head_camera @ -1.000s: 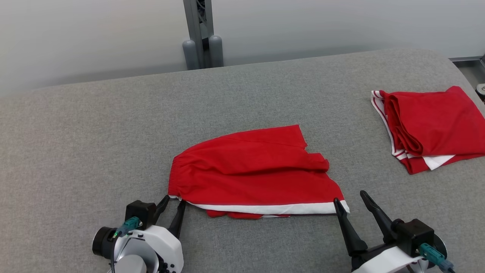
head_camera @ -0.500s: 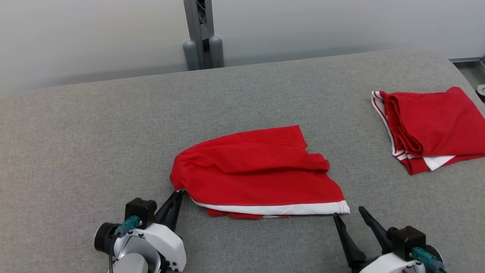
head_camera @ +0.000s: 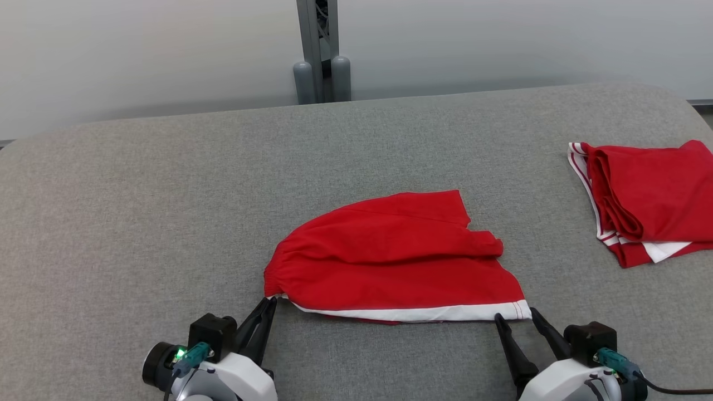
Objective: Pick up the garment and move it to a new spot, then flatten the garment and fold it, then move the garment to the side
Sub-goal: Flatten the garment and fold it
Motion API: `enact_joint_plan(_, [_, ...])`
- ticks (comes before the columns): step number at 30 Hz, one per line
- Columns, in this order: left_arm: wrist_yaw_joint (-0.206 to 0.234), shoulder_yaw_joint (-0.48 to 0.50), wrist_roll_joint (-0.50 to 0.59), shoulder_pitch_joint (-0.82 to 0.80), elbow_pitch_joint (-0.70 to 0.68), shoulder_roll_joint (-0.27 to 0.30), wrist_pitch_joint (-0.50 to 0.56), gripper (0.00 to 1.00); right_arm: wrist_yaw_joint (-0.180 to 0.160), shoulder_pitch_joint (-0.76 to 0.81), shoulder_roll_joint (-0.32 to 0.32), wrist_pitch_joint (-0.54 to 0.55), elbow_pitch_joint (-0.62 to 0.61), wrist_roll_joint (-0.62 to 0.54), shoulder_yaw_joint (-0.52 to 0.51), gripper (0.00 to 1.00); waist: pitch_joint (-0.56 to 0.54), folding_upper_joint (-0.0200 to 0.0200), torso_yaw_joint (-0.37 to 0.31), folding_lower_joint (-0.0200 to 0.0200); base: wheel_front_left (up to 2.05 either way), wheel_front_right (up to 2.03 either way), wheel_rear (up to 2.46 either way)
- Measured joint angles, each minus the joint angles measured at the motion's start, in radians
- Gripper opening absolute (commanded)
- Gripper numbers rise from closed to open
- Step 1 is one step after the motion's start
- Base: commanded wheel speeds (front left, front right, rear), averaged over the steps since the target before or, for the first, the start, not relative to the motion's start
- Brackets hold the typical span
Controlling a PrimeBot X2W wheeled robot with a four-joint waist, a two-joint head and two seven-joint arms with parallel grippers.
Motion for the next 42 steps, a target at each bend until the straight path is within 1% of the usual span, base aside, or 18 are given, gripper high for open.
enact_joint_plan(1, [0.0,-0.005,0.002,0.0,-0.002,0.0,0.0,0.0,0.0,-0.001,-0.001,0.0,0.003,-0.006,0.001,0.0,-0.001,0.0,0.001,0.0,0.0,0.0,0.0])
enact_joint_plan(5, [0.0,-0.056,0.014,0.001,-0.013,0.019,0.0,0.0,0.0,-0.006,-0.004,0.0,-0.002,-0.023,-0.014,0.0,-0.011,0.0,0.002,0.0,0.0,0.0,0.0])
enact_joint_plan(8, [0.0,-0.093,0.005,0.001,-0.043,0.048,0.0,0.0,0.0,-0.004,-0.008,0.0,-0.047,-0.021,-0.046,0.0,-0.021,0.0,-0.002,0.0,0.0,0.0,0.0])
enact_joint_plan(12, [0.0,-0.127,-0.077,0.0,-0.133,0.096,0.008,0.0,0.0,0.002,-0.021,0.0,-0.138,-0.011,-0.065,0.0,-0.032,0.0,-0.014,0.0,0.0,0.0,0.0])
enact_joint_plan(15, [0.0,-0.135,-0.222,-0.001,-0.253,0.132,0.049,0.0,0.0,-0.001,-0.035,0.0,-0.208,0.01,-0.079,0.0,-0.04,0.0,-0.021,0.0,0.0,0.0,0.0])
enact_joint_plan(19, [0.0,-0.129,-0.389,-0.01,-0.428,0.221,0.14,0.0,0.0,-0.023,-0.067,0.0,-0.293,0.05,-0.094,0.0,-0.057,0.0,-0.022,0.0,0.0,0.0,0.0])
enact_joint_plan(24, [0.0,-0.134,-0.545,-0.059,-0.635,0.327,0.286,0.0,0.0,-0.086,-0.126,0.0,-0.395,0.08,-0.119,0.0,-0.078,0.0,-0.014,0.0,0.0,0.0,0.0])
enact_joint_plan(25, [0.0,-0.134,-0.545,-0.059,-0.635,0.327,0.286,0.0,0.0,-0.086,-0.126,0.0,-0.395,0.08,-0.119,0.0,-0.078,0.0,-0.014,0.0,0.0,0.0,0.0])
enact_joint_plan(26, [0.0,-0.136,-0.575,-0.076,-0.676,0.347,0.313,0.0,0.0,-0.104,-0.139,0.0,-0.411,0.086,-0.121,0.0,-0.082,0.0,-0.012,0.0,0.0,0.0,0.0])
enact_joint_plan(27, [0.0,-0.139,-0.627,-0.122,-0.75,0.39,0.367,0.0,0.0,-0.141,-0.165,0.0,-0.435,0.108,-0.123,0.0,-0.091,0.0,-0.008,0.0,0.0,0.0,0.0])
enact_joint_plan(28, [0.0,-0.139,-0.627,-0.122,-0.75,0.39,0.367,0.0,0.0,-0.141,-0.165,0.0,-0.435,0.108,-0.123,0.0,-0.091,0.0,-0.008,0.0,0.0,0.0,0.0])
enact_joint_plan(31, [0.0,-0.146,-0.716,-0.202,-0.833,0.449,0.445,0.0,0.0,-0.21,-0.189,0.019,-0.479,0.158,-0.124,0.0,-0.102,0.0,-0.004,0.0,0.0,0.0,0.0])
enact_joint_plan(34, [0.0,-0.145,-0.791,-0.298,-0.878,0.488,0.498,0.0,0.0,-0.289,-0.225,0.038,-0.518,0.176,-0.131,0.0,-0.104,0.0,-0.002,0.0,0.0,0.0,0.0])
enact_joint_plan(36, [0.0,-0.147,-0.808,-0.359,-0.882,0.511,0.522,0.0,0.0,-0.333,-0.242,0.046,-0.531,0.175,-0.133,0.0,-0.104,0.0,0.0,-0.0001,0.0,0.0,0.0])
enact_joint_plan(38, [0.0,-0.15,-0.823,-0.411,-0.871,0.526,0.536,0.0,0.0,-0.373,-0.253,0.049,-0.535,0.167,-0.135,0.0,-0.103,0.0,0.0,0.0,0.0,0.0,0.0])
enact_joint_plan(42, [0.0,-0.176,-0.844,-0.493,-0.823,0.54,0.554,0.0,0.0,-0.439,-0.254,0.057,-0.517,0.16,-0.132,0.0,-0.088,0.0,-0.001,0.0,0.0,0.0,0.0])
